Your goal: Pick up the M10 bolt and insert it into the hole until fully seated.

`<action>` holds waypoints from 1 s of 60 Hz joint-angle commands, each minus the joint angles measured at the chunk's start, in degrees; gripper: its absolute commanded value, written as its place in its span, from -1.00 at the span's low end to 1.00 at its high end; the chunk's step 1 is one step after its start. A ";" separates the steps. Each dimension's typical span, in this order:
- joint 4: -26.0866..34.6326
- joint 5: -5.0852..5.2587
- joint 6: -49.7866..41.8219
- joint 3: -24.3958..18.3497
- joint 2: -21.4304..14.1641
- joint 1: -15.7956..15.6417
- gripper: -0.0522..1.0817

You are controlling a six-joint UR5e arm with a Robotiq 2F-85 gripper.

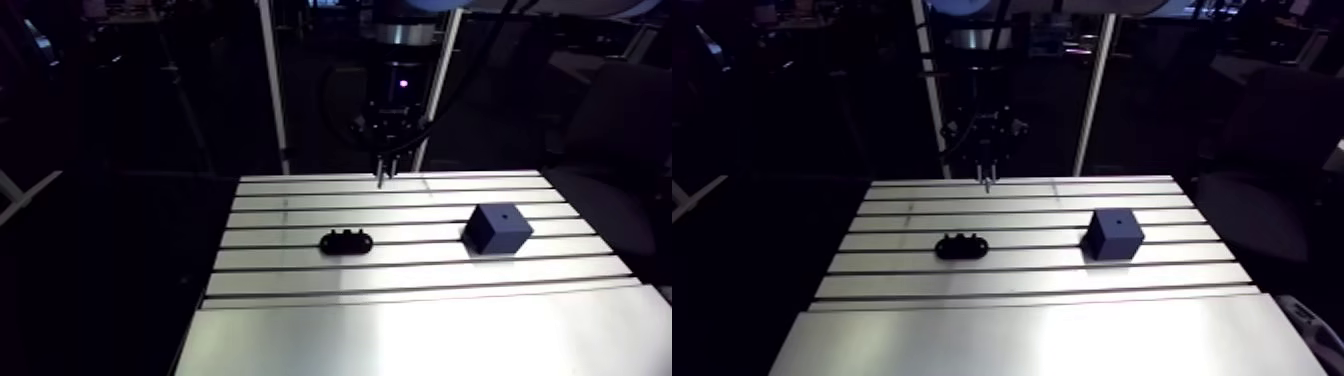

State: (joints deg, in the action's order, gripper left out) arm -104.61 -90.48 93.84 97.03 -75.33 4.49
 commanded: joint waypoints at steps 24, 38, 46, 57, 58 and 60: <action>12.91 -0.96 6.03 -7.96 1.55 14.50 0.99; 12.81 -1.68 7.34 -8.05 1.96 18.10 0.99; 12.89 -1.75 7.72 -8.38 2.92 19.14 0.99; 12.90 -3.06 7.80 -8.73 3.83 20.70 0.99; 12.90 -3.08 7.81 -8.97 3.84 20.73 0.99; 12.97 -3.16 7.81 -9.23 3.91 20.74 0.99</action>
State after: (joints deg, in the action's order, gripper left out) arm -91.86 -92.47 101.02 88.75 -72.63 22.66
